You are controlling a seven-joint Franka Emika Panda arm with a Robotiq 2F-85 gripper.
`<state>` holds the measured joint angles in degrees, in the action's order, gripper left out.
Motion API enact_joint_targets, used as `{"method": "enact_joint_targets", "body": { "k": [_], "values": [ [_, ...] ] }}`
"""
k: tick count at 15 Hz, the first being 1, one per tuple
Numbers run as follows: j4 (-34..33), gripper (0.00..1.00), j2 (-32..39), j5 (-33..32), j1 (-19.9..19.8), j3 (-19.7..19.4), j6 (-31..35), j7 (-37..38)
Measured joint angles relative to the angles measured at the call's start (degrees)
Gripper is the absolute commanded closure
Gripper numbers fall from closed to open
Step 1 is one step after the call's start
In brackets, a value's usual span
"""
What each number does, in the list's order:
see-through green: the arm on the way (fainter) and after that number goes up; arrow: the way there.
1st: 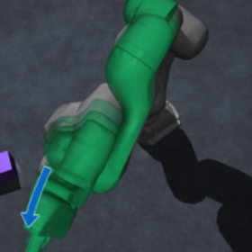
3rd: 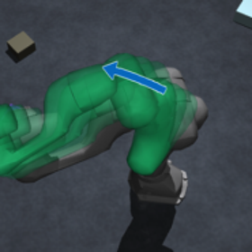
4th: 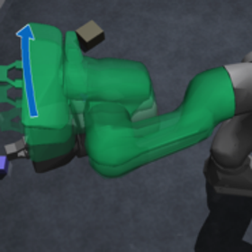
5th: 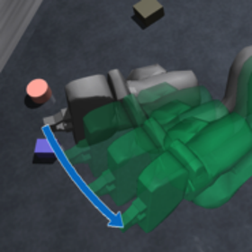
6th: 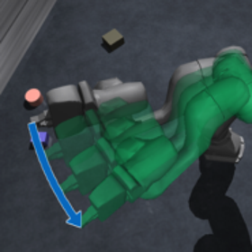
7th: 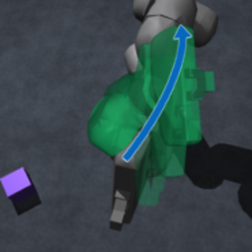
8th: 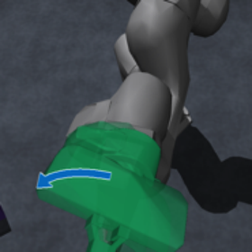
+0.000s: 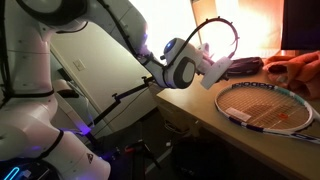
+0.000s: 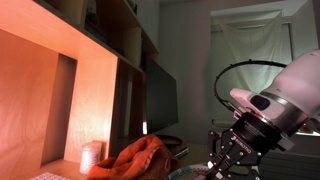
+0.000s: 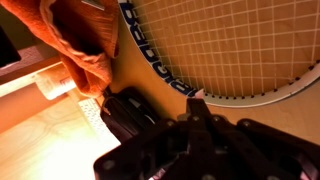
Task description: Drop the box on the racket onto the floor
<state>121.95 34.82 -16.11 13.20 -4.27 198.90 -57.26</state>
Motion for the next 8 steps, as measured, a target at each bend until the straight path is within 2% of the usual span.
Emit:
{"method": "enact_joint_targets", "body": {
  "k": [8],
  "values": [
    [0.9,1.00,-0.6,1.8,2.1,-1.6,0.0,0.4]
  ]
}}
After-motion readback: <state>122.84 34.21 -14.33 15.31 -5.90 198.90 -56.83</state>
